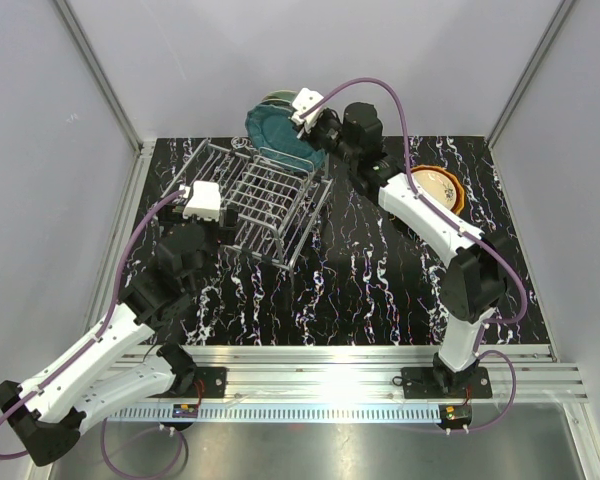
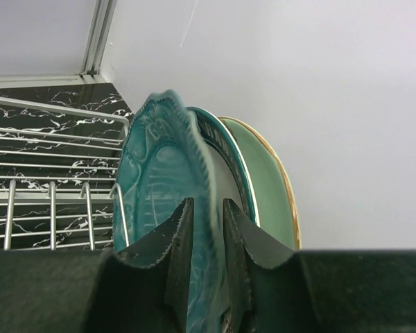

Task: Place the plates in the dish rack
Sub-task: Insert the plate into the dish rack

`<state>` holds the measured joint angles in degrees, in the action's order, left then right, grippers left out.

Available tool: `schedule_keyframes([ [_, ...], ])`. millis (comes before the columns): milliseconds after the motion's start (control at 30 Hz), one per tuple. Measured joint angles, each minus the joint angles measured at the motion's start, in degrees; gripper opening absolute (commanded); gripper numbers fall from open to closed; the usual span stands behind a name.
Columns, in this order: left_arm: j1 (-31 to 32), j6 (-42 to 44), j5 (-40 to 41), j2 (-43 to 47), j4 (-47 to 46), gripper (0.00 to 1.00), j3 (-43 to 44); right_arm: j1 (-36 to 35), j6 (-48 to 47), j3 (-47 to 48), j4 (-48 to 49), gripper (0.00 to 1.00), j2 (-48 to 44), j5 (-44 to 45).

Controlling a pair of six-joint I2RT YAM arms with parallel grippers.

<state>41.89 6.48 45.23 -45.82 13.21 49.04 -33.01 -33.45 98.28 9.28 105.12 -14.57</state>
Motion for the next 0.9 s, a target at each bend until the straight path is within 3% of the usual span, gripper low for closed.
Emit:
schedule_keyframes([
  [600,0.0,0.0,-0.04,-0.04,0.02,0.99,0.0,0.0,0.33,2.23,1.77,0.43,0.09,0.04],
  [900,0.0,0.15,0.0,-0.04,0.02,0.99,0.0,0.0,2.12,2.4,1.42,0.56,-0.33,-0.13],
])
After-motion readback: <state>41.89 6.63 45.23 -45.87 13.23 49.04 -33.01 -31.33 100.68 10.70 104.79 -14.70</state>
